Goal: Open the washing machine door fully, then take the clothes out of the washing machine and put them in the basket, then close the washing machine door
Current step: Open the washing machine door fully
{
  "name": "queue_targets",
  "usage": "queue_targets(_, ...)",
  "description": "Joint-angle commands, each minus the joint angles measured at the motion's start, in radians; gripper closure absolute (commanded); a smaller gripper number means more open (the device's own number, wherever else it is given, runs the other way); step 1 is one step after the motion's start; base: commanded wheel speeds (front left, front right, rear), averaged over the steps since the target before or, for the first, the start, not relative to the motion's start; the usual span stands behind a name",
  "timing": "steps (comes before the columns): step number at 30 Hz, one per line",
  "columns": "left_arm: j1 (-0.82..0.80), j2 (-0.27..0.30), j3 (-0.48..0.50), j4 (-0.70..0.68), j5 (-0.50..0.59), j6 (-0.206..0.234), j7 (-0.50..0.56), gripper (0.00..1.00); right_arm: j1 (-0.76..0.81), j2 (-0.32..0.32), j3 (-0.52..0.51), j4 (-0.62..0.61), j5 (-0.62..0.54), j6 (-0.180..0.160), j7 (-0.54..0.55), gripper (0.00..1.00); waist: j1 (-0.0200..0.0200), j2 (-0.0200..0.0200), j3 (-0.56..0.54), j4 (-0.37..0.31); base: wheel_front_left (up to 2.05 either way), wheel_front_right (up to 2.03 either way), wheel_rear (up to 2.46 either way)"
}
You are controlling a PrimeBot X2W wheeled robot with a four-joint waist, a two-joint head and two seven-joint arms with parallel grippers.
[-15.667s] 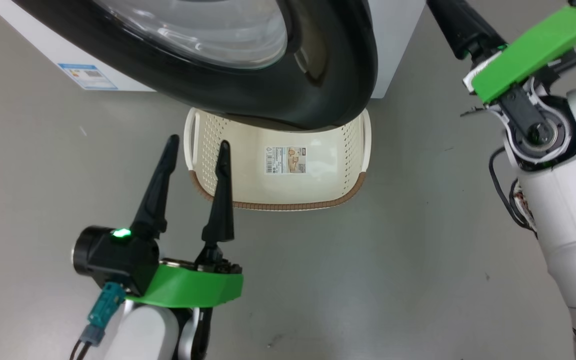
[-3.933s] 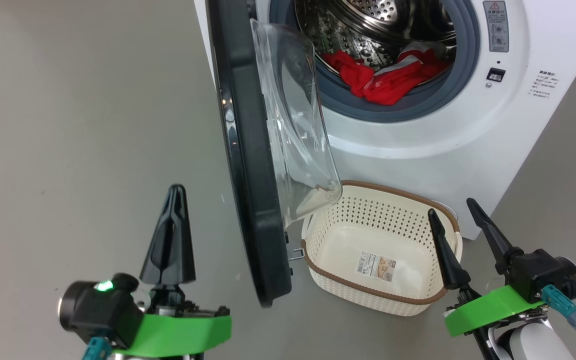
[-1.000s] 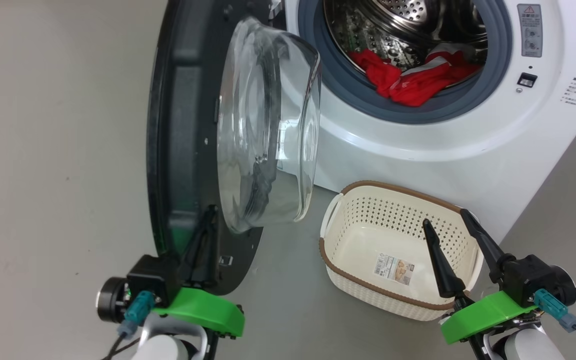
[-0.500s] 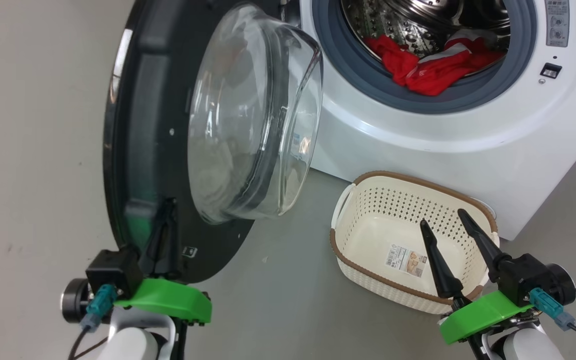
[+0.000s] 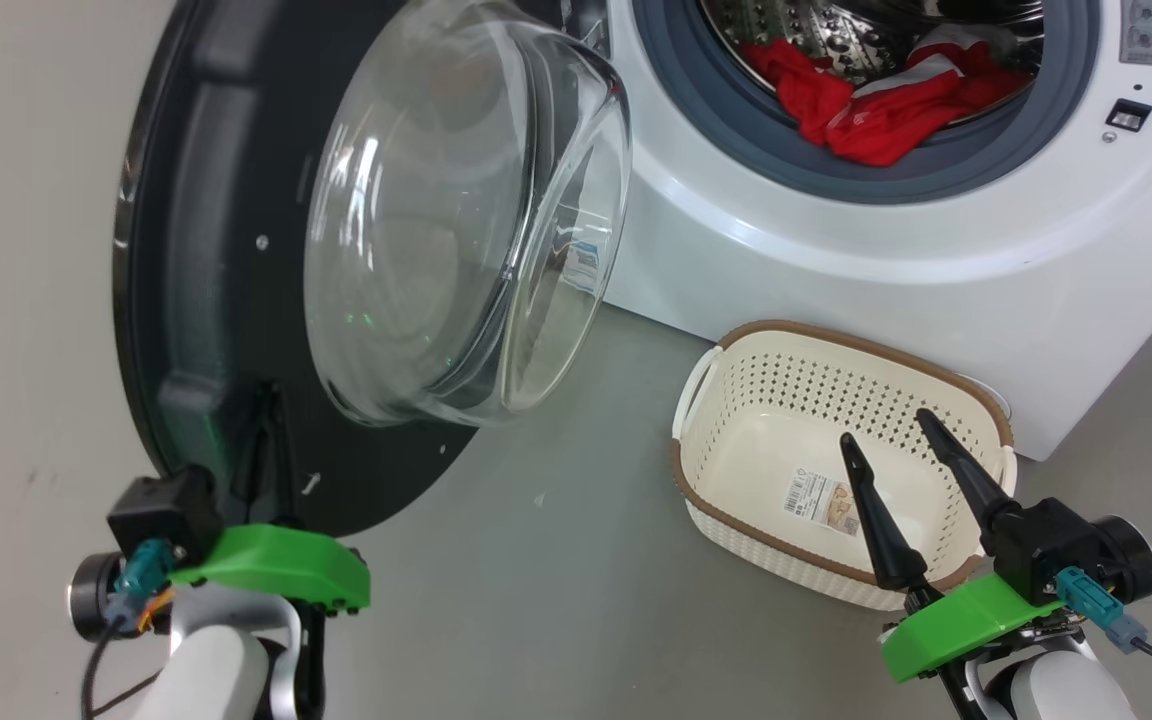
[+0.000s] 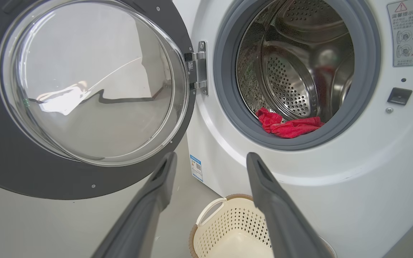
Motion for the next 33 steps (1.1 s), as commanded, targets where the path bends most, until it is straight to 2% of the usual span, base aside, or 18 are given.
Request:
queue_targets(1,-0.05,0.031,0.066,0.005,-0.016,0.011,-0.008,1.0,-0.029,0.002,0.021,-0.032,-0.01,0.006,0.005,0.0,0.0,0.0,0.006,0.006,0.0,0.0,0.0)
queue_targets(7,-0.081,0.008,0.131,0.047,-0.021,0.006,-0.008,1.0,-0.035,0.002,0.029,-0.052,-0.015,0.006,0.025,0.0,0.0,0.0,0.024,0.01,0.0,0.0,0.0)
queue_targets(33,-0.249,-0.024,0.388,0.301,0.06,-0.119,-0.009,1.0,-0.042,0.002,0.056,-0.14,-0.07,0.006,0.099,0.0,0.0,0.0,0.074,-0.014,0.0,0.0,0.0)
